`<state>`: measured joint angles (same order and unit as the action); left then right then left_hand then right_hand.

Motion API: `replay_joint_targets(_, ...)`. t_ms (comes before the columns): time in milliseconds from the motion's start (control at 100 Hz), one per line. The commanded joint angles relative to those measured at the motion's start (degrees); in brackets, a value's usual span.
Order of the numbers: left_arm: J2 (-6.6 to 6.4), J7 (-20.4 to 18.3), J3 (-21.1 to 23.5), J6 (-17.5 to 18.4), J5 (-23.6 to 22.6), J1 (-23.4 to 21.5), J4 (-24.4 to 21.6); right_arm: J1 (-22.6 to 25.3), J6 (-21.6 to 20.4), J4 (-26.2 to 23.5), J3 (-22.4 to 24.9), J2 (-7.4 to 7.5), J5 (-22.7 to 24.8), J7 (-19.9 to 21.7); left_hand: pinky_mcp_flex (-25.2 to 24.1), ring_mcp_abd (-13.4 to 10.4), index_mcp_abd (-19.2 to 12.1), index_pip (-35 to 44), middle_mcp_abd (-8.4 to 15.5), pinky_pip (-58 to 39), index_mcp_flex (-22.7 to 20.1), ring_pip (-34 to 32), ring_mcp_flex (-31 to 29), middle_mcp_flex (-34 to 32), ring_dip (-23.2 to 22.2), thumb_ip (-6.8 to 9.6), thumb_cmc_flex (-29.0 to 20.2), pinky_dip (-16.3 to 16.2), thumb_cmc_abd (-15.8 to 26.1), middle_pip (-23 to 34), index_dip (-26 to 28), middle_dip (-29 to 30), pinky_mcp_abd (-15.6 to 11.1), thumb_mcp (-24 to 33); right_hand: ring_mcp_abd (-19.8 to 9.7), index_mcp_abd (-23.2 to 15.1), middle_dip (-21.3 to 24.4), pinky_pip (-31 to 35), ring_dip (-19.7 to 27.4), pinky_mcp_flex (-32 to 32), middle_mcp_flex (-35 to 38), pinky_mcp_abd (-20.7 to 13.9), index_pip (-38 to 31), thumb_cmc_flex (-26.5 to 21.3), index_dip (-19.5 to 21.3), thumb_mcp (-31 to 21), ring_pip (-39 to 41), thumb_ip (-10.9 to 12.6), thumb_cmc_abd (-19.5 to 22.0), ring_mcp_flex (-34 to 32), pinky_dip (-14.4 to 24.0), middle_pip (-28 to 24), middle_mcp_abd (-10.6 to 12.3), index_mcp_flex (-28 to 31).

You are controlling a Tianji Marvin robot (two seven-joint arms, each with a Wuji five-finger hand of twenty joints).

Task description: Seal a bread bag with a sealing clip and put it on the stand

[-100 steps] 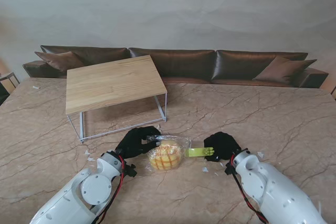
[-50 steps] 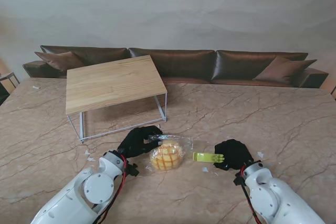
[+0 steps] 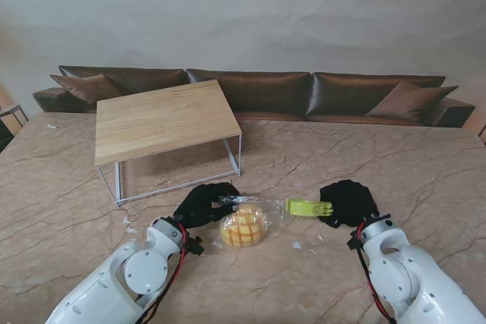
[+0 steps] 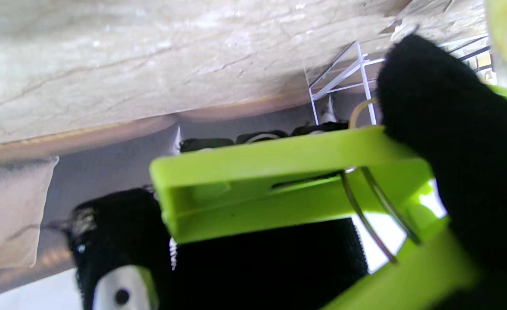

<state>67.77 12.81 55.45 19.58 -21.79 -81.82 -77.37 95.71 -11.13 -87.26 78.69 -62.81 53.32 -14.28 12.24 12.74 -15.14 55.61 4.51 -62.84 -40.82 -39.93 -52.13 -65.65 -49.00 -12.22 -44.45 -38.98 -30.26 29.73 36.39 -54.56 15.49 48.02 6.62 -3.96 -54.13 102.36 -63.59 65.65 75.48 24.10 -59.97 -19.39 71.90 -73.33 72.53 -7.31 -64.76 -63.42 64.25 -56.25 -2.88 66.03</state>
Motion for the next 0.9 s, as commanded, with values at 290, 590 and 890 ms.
replay_joint_targets(290,0.26,-1.1,-0.8,-1.2,0.2,0.6,-0.6,-3.8,0.2,-3.2,-1.9,0.83,3.3,1.0,0.4,-0.4,-1.5,2.0,1.2,-1.1,-2.8,-1.1,-2.8,-3.1,0.2,-1.05,-1.2,-1.4,-0.2,2.4,-1.1,0.5,-0.2,4.3,-1.1,-20.3,-4.6,17.6,-7.9,1.7,7.5,2.2,-29.7,-20.3,0.2,-7.3,34.1,3.1,7.5,-11.2,1.7,-33.4,-7.9,10.5)
replay_joint_targets(590,0.47,-1.0,-1.3,-1.3,0.6,1.3,-0.5,-8.7,0.9,-2.1,-7.1,1.04,6.4,-1.2,0.8,-0.3,-0.4,2.3,1.0,-1.5,-3.2,-1.6,-3.3,-3.6,0.2,-1.35,-0.7,-1.3,-0.9,2.7,-2.5,0.8,-0.2,5.6,-1.4,-20.6,-4.6,17.6,-7.8,1.7,7.5,2.2,-29.6,-20.0,0.3,-7.4,34.0,3.0,7.2,-11.2,1.7,-33.4,-7.6,10.4)
replay_joint_targets(890,0.53,-1.5,-1.6,-1.8,1.3,1.7,-0.5,-13.0,-1.7,0.7,-12.2,2.04,11.0,-1.8,0.8,-0.3,-0.2,2.7,1.0,-1.7,-3.2,-1.8,-3.4,-3.7,0.3,-1.45,-0.7,-1.2,-1.1,3.0,-3.0,0.9,-0.2,6.2,-1.6,-20.7,-4.6,17.6,-7.7,1.7,7.5,2.1,-29.6,-19.9,0.4,-7.4,34.0,2.9,7.1,-11.2,1.6,-33.3,-7.3,10.4)
